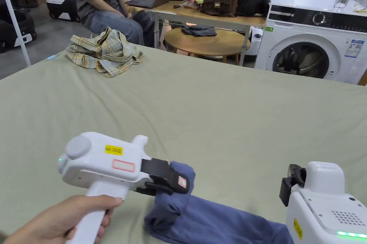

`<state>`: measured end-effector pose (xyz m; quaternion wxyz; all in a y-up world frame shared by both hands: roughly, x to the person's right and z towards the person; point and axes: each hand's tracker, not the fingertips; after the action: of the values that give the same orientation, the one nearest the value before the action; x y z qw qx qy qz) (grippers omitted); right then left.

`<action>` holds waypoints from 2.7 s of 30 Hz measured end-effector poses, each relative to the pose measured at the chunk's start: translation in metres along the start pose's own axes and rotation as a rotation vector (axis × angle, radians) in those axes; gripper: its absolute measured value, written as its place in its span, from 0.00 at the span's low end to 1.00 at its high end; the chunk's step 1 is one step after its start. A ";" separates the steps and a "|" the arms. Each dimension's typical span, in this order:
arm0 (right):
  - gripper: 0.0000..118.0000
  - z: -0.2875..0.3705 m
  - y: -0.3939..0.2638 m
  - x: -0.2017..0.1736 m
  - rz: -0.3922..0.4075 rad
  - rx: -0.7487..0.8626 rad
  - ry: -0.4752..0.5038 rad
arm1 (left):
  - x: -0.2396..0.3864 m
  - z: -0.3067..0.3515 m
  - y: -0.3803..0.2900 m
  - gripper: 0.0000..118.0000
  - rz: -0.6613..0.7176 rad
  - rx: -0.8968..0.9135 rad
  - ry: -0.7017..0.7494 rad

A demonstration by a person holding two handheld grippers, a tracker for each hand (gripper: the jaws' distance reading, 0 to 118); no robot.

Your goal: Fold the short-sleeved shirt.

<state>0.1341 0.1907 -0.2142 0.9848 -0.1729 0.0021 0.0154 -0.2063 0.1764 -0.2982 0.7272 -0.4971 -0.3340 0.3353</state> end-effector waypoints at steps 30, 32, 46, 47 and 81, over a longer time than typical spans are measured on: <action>0.00 0.015 -0.016 0.032 -0.050 -0.041 -0.043 | -0.001 -0.053 0.002 0.03 -0.136 -0.014 0.338; 0.00 0.014 -0.017 0.032 -0.048 -0.044 -0.040 | -0.005 -0.070 -0.003 0.03 -0.142 -0.086 0.354; 0.00 0.014 -0.023 0.041 -0.061 -0.058 -0.046 | -0.028 -0.161 -0.047 0.00 -0.072 -0.204 0.073; 0.00 0.015 -0.023 0.042 -0.062 -0.059 -0.048 | -0.027 -0.159 -0.046 0.00 -0.056 -0.199 0.077; 0.00 0.023 -0.015 0.022 -0.046 0.053 -0.026 | -0.134 -0.045 -0.023 0.56 0.134 -0.043 -0.242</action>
<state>0.1567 0.1850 -0.1875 0.9891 -0.1467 -0.0142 -0.0049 -0.2395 0.0377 -0.3094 0.6468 -0.4899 -0.3924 0.4331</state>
